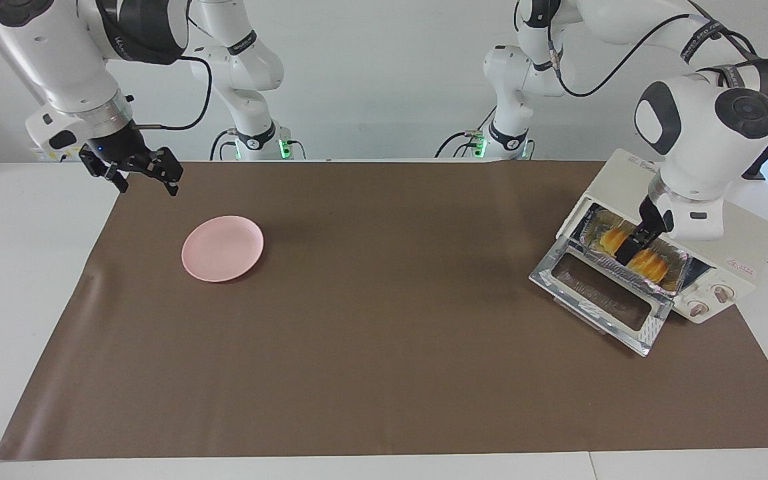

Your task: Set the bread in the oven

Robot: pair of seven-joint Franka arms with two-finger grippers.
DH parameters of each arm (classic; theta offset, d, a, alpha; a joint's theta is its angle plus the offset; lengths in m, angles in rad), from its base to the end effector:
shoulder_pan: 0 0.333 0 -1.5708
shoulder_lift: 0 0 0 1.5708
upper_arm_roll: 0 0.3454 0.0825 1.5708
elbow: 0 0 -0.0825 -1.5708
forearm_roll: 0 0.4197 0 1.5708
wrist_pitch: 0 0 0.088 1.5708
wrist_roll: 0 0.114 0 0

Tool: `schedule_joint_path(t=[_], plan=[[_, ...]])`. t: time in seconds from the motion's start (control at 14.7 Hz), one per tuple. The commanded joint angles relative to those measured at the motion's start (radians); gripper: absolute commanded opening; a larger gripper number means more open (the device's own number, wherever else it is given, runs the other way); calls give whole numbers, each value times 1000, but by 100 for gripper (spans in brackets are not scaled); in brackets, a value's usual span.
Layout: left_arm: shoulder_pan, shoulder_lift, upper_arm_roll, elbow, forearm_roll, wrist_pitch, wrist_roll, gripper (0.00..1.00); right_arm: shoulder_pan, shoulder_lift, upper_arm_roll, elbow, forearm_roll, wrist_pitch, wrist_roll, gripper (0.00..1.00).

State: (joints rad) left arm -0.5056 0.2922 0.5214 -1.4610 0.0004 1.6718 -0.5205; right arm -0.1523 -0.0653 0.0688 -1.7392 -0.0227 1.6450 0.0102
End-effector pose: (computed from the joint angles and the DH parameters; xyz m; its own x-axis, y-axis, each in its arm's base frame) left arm 0.6770 -0.0328 0.5472 0.8681 0.4953 0.0335 0.4945 -0.8567 -0.1467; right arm 0.5684 -0.0489 0.6054 0.9953 -0.0921 -0.0288 -0.0913 -0.9954 0.0273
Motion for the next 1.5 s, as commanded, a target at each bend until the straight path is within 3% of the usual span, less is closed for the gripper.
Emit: schedule_joint_path(t=[0.0,0.2,0.75,1.43], plan=[[-7,29,-3,61,-16,-72,40,100,-13,-5,13,-2,-10,-8,8,100],[-2,9,8,61,-81,-92,95,100,-13,-5,13,-2,-10,-8,8,100],[2,-45,9,15,-82,-78,122,100,-13,-5,13,-2,-10,-8,8,100],[32,-175,5,-7,-74,-260,402,100,-13,-5,13,-2,-10,-8,8,100]])
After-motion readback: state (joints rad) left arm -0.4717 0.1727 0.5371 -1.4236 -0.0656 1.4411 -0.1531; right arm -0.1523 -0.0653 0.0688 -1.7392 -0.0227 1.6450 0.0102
